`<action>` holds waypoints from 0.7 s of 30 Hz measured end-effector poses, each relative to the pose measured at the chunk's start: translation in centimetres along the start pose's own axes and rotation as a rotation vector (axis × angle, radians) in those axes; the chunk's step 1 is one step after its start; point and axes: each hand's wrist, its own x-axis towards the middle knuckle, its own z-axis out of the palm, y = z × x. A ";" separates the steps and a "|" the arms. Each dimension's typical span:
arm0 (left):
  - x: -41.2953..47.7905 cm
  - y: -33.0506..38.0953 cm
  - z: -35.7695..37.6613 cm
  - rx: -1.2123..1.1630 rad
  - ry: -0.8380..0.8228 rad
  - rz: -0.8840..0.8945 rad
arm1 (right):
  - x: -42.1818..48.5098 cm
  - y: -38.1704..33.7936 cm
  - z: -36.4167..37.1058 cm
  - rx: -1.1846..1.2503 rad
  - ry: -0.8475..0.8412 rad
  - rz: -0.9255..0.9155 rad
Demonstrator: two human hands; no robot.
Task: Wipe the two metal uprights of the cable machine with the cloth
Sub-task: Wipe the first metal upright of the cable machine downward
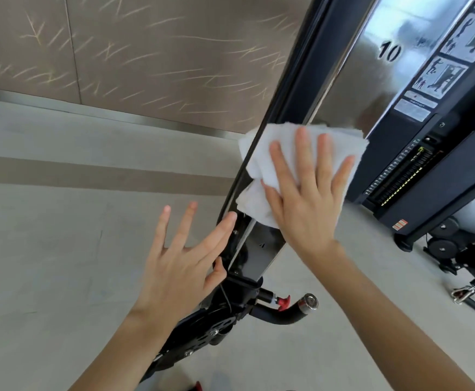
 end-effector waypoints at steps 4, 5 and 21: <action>0.0 -0.3 0.2 -0.017 0.012 0.014 | -2.0 -1.7 1.4 -0.094 -0.014 -0.113; 0.1 -0.4 0.3 -0.027 0.019 0.014 | -3.3 -2.3 1.9 -0.119 -0.051 -0.149; -0.3 -0.4 0.5 -0.045 0.021 -0.011 | -14.0 -5.4 3.2 -0.077 -0.320 -0.407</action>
